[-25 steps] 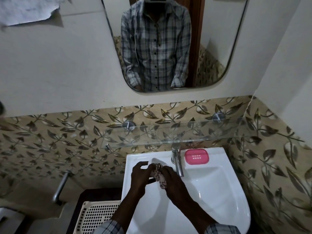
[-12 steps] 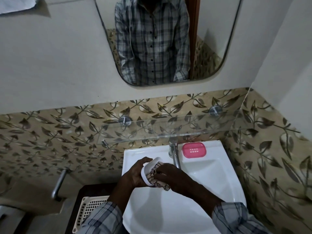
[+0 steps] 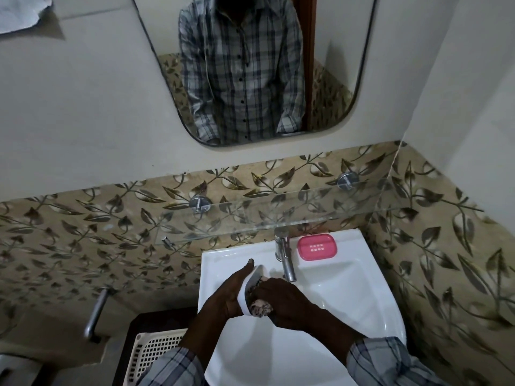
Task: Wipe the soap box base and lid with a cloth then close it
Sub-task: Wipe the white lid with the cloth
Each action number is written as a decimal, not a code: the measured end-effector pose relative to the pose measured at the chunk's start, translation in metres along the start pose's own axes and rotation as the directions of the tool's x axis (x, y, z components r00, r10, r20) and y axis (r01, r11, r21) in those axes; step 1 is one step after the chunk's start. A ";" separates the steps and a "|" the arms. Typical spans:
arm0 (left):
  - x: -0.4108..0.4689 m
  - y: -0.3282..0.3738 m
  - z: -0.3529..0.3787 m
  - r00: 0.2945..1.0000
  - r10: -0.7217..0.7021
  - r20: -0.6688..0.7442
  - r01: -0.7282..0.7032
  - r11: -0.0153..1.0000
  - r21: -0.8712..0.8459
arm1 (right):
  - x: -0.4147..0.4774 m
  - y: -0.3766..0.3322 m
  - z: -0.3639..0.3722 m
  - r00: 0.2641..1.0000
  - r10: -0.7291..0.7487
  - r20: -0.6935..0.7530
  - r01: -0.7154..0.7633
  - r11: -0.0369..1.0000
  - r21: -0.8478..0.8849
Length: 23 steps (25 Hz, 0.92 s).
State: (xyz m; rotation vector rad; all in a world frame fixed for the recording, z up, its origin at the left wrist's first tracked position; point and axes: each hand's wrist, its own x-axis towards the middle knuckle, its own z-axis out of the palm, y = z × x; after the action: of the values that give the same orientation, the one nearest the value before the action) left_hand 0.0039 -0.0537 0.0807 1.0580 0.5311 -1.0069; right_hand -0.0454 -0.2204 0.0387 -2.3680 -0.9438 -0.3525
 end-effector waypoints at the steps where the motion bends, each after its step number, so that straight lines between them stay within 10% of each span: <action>1: 0.002 -0.002 0.004 0.998 0.018 -0.065 -0.018 1.000 0.010 | 0.002 -0.003 -0.002 0.997 0.076 0.022 -0.077 0.994 0.078; 3: 0.007 -0.006 0.009 0.982 0.052 -0.180 -0.057 0.998 -0.025 | 0.008 -0.008 -0.004 0.952 0.293 0.091 -0.307 0.919 0.247; 6: 0.014 -0.012 0.013 0.933 0.218 -0.285 -0.240 0.970 -0.044 | 0.016 -0.016 -0.005 0.764 0.590 0.261 -0.601 0.503 0.621; 11: 0.018 -0.029 0.009 0.626 0.764 -0.156 -0.648 0.621 0.440 | 0.023 -0.017 -0.012 0.516 0.745 0.424 -0.501 -0.140 0.854; 18: 0.016 -0.043 -0.012 0.552 0.813 0.185 -0.723 0.356 0.592 | 0.032 -0.003 -0.017 0.423 0.743 0.519 -0.270 -0.443 0.855; 23: 0.011 -0.038 -0.007 0.679 0.709 0.189 -0.657 0.473 0.587 | 0.027 -0.007 -0.014 0.607 0.697 0.383 -0.348 -0.200 0.916</action>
State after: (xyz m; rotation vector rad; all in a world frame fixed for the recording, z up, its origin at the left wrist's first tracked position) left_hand -0.0237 -0.0570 0.0510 1.7272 -0.2366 -0.3755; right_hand -0.0315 -0.2097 0.0648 -1.0429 0.2275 0.3101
